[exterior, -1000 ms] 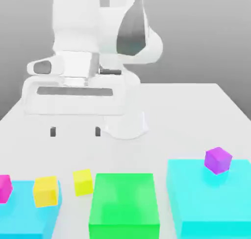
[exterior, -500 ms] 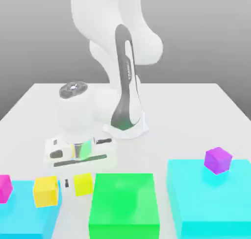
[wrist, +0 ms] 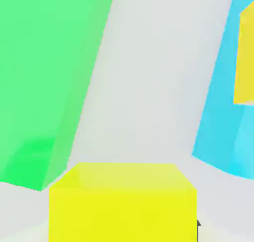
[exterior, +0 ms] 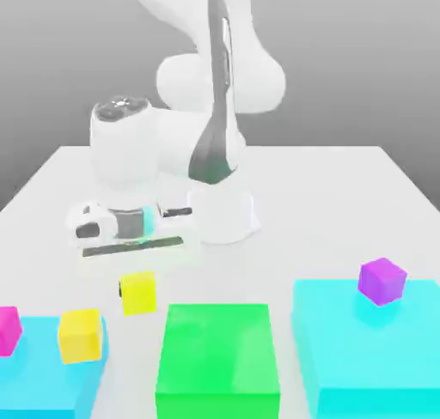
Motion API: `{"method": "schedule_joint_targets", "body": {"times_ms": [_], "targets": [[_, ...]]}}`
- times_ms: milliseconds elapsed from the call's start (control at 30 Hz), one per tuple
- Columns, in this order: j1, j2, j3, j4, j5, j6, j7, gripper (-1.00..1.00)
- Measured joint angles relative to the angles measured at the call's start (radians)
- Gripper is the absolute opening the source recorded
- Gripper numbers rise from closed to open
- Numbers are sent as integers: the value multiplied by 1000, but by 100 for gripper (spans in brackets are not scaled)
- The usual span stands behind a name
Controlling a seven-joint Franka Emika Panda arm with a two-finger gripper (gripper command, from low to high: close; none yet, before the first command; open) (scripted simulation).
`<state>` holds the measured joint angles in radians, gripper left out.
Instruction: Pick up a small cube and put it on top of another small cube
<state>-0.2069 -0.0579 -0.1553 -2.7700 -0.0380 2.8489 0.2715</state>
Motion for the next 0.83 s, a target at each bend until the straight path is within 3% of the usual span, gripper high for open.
{"method": "schedule_joint_targets", "body": {"times_ms": [467,600,633,833], "targets": [[-130,138,-77,493,100,-472,251,-100],[-166,231,-88,485,113,-395,223,-100],[-170,263,-84,478,125,-359,214,100],[-171,279,-83,475,129,-341,211,100]]}}
